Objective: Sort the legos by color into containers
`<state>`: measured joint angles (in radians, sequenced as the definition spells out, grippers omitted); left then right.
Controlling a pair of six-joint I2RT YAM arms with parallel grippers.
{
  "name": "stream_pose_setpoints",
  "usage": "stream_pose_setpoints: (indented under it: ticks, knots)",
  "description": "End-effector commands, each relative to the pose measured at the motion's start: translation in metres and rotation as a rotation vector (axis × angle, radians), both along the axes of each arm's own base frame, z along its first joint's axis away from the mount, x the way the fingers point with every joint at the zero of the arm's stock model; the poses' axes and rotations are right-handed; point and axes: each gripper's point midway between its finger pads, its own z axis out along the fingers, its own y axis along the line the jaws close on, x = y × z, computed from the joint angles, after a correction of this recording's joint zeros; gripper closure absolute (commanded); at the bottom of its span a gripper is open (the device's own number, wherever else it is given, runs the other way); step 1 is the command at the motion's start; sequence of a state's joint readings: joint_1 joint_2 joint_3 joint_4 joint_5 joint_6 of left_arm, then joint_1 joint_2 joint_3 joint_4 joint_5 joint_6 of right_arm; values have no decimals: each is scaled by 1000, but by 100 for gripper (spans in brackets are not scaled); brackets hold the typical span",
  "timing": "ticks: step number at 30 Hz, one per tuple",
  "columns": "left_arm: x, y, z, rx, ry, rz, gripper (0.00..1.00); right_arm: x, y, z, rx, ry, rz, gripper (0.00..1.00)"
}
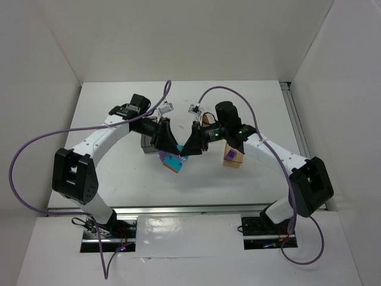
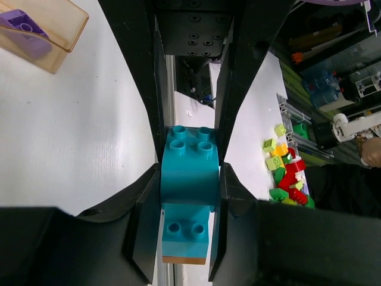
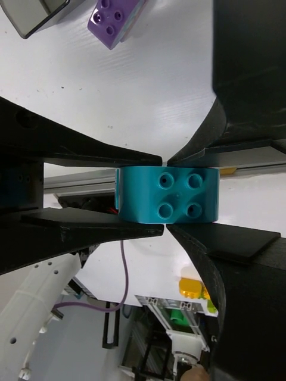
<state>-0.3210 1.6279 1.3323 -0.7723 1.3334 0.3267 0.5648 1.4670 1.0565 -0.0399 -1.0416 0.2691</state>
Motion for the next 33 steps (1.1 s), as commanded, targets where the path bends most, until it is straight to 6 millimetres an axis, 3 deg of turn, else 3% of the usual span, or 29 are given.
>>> stream_pose_setpoints:
  ticks: [1, 3, 4, 9, 10, 12, 14, 15, 17, 19, 20, 22, 28, 29, 31, 33]
  knots:
    - [-1, -4, 18, -58, -38, -33, 100, 16, 6, 24, 51, -96, -28, 64]
    - [1, -4, 17, -43, -26, -23, 100, 19, 3, 12, -2, -71, -66, 28]
    - [3, -4, 15, -32, -27, -14, 100, 28, -2, 16, -20, -109, -120, 2]
    - [40, 17, 9, 41, 42, 175, 100, 42, -33, 20, -85, -123, -325, 0]
    - [57, 24, 14, 39, 1, 237, 100, 42, -38, 16, -91, -122, -359, 0]
    - [81, 32, 14, 91, 92, 381, 100, 43, -46, 32, -38, -139, -426, 0]
    - [106, 39, 31, 76, 129, 548, 100, 34, -48, 25, 9, -63, -463, 0]
    - [112, 39, 38, 60, 138, 605, 100, 38, -44, 42, 106, -107, -474, 0]
    - [112, 41, 53, 1, 135, 681, 100, 32, -44, 29, 172, -48, -488, 0]
    - [126, 49, 66, -44, 162, 809, 100, 33, -40, 42, 269, -18, -508, 0]
    - [128, 55, 64, -43, 195, 860, 100, 35, -38, 43, 284, -15, -534, 0]
    - [130, 61, 83, -102, 184, 903, 100, 33, -26, 40, 288, -14, -526, 0]
    - [121, 63, 89, -129, 178, 891, 100, 42, -3, 41, 350, 43, -494, 0]
    - [120, 65, 92, -140, 195, 886, 100, 43, -1, 51, 398, 21, -485, 0]
    - [115, 65, 89, -175, 198, 843, 100, 48, 3, 45, 410, 53, -484, 0]
    - [113, 66, 89, -200, 222, 829, 100, 49, 5, 57, 479, 56, -469, 0]
